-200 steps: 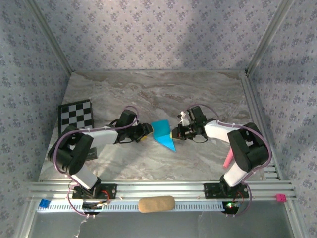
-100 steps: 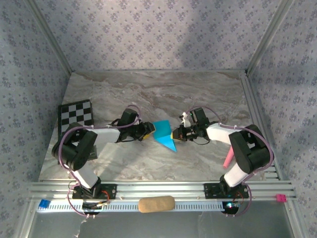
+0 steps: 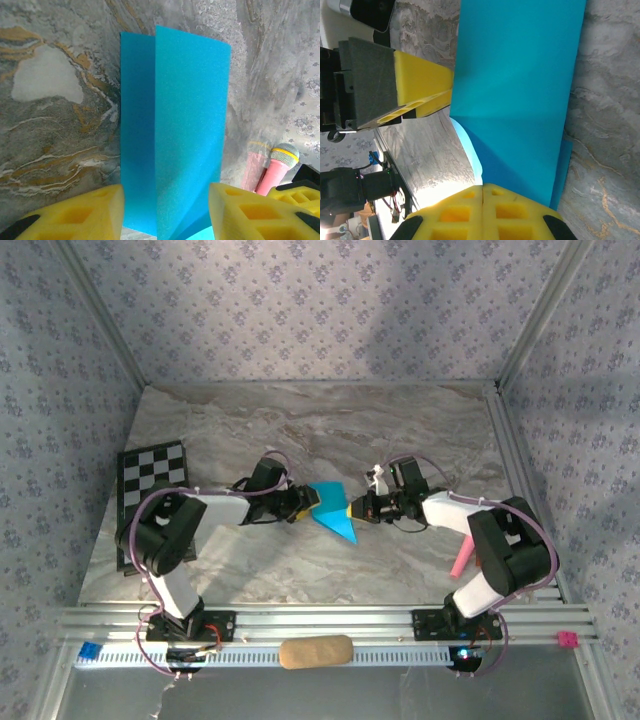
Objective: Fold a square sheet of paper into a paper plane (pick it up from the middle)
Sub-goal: Fourth fold the wing at the center of the table.
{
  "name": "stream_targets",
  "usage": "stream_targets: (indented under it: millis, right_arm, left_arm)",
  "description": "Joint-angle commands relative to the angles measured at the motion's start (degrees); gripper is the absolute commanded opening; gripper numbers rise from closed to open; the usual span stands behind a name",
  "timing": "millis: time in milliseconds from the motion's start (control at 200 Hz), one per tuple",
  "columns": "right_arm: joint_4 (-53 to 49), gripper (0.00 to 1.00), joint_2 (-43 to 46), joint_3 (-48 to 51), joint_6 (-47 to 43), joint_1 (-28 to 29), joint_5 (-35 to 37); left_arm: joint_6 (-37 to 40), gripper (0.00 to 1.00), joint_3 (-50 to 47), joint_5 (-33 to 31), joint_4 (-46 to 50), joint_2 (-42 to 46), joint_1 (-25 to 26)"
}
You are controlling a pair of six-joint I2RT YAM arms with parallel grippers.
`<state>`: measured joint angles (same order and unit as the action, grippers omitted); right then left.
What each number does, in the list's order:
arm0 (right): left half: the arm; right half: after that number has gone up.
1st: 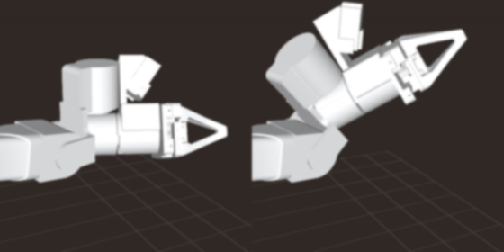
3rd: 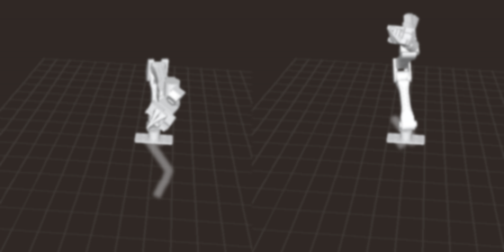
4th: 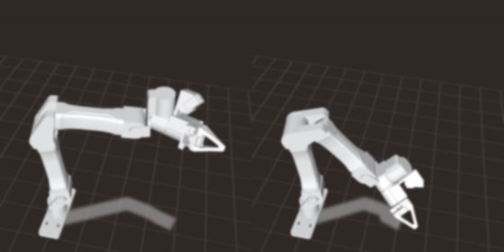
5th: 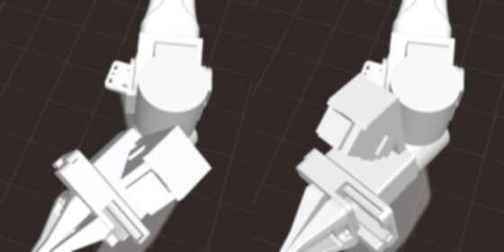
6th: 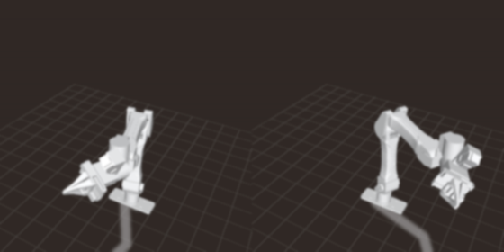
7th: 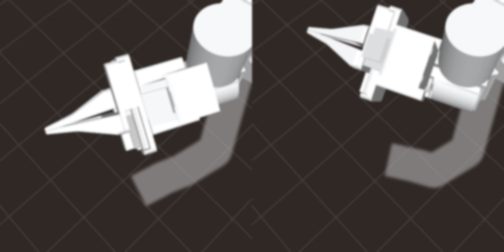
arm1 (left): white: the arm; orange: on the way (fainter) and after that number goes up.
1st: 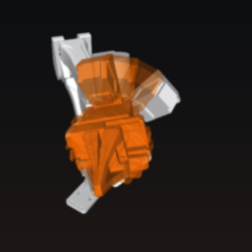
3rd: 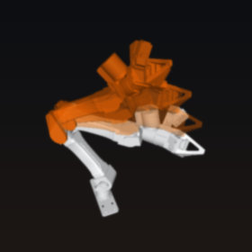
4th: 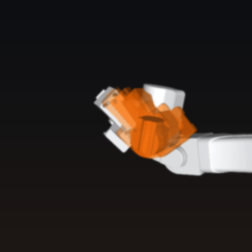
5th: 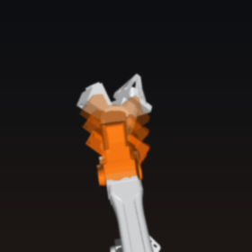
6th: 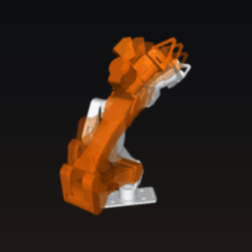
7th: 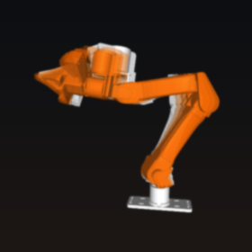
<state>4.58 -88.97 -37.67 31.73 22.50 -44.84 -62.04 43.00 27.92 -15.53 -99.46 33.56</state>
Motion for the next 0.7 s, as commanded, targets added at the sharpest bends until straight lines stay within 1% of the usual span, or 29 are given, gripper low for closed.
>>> stream_targets:
  millis: [0, 285, 395, 445, 610, 700]
  right_arm:
    - [0.77, 0.02, 1.08, 0.76, 0.53, -0.40, -1.58]
    - [1.04, 0.02, 1.17, 1.01, 0.53, -0.63, -1.90]
    - [0.96, 0.02, 1.15, 1.11, 0.43, -0.71, -1.92]
    - [1.02, 0.02, 1.24, 1.20, 0.46, -0.73, -1.90]
    - [0.75, 0.02, 1.12, 1.59, 0.20, -0.96, -1.55]
    - [-0.05, 0.04, 1.14, 1.47, -0.32, -1.02, -0.80]
  left_arm:
    - [-0.60, 0.46, 1.89, 1.26, -1.97, -1.33, 0.63]
    - [-1.05, 0.41, 1.71, 0.47, -2.48, -0.99, 0.72]
    - [-1.14, 0.36, 1.74, 0.64, -2.82, -1.17, 0.72]
    - [-1.21, 0.32, 1.71, 0.81, -3.16, -1.27, 0.72]
    - [-1.48, 0.24, 1.61, 0.73, -3.64, -1.27, 0.72]
    - [-1.75, 0.21, 1.34, 0.22, -3.67, -0.96, 0.76]
